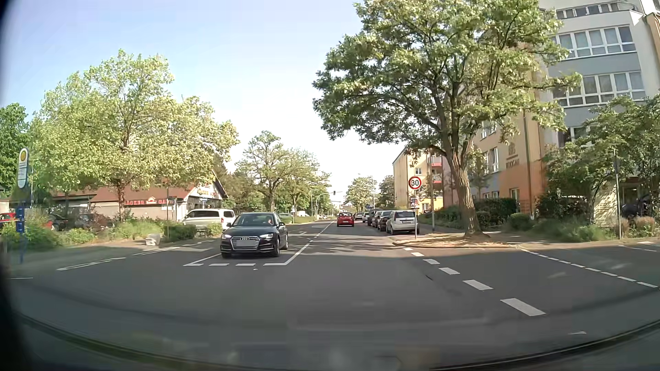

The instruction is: Follow the waypoints while adhering to traffic rules and regulations

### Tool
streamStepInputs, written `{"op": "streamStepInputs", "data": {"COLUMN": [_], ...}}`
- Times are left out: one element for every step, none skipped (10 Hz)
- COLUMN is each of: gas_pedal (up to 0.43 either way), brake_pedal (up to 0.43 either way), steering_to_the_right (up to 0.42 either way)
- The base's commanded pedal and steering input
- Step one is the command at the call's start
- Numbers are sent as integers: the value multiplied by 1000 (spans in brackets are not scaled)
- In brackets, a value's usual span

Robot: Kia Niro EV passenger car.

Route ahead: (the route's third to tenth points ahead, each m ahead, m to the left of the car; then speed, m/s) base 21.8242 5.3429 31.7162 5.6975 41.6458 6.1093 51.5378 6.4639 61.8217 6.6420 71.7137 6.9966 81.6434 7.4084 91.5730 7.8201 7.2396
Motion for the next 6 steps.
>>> {"op": "streamStepInputs", "data": {"gas_pedal": [20, 28, 28, 20, 20, 20], "brake_pedal": [30, 30, 30, 24, 30, 24], "steering_to_the_right": [-10, -8, -4, -5, -8, -7]}}
